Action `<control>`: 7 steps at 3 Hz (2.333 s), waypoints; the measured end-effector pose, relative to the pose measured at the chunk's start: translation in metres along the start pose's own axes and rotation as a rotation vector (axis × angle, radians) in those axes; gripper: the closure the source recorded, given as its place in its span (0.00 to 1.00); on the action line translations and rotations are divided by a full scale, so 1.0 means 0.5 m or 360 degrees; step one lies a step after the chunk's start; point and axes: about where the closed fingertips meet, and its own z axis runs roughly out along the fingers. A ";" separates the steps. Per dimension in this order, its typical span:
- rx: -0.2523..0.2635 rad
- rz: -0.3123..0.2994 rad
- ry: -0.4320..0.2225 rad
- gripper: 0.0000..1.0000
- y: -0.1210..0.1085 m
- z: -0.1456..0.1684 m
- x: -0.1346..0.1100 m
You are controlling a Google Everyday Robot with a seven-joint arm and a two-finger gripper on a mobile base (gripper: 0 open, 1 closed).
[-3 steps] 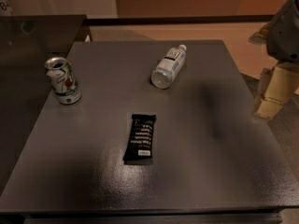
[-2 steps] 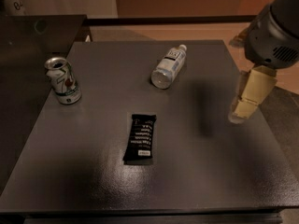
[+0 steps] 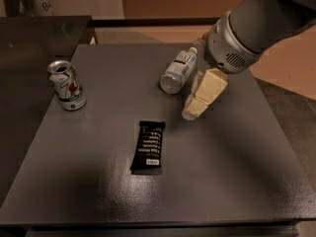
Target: Knock 7up can over
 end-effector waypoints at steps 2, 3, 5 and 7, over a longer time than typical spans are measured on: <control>-0.0027 0.0109 -0.0283 0.00 -0.012 0.125 -0.155; -0.0079 0.0149 -0.0370 0.00 -0.006 0.179 -0.226; -0.0005 0.0163 -0.0450 0.00 0.016 0.272 -0.325; -0.0005 0.0265 -0.0489 0.00 0.010 0.348 -0.385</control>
Offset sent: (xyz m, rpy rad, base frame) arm 0.0507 0.1471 -0.0196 0.2986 0.0333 -0.0226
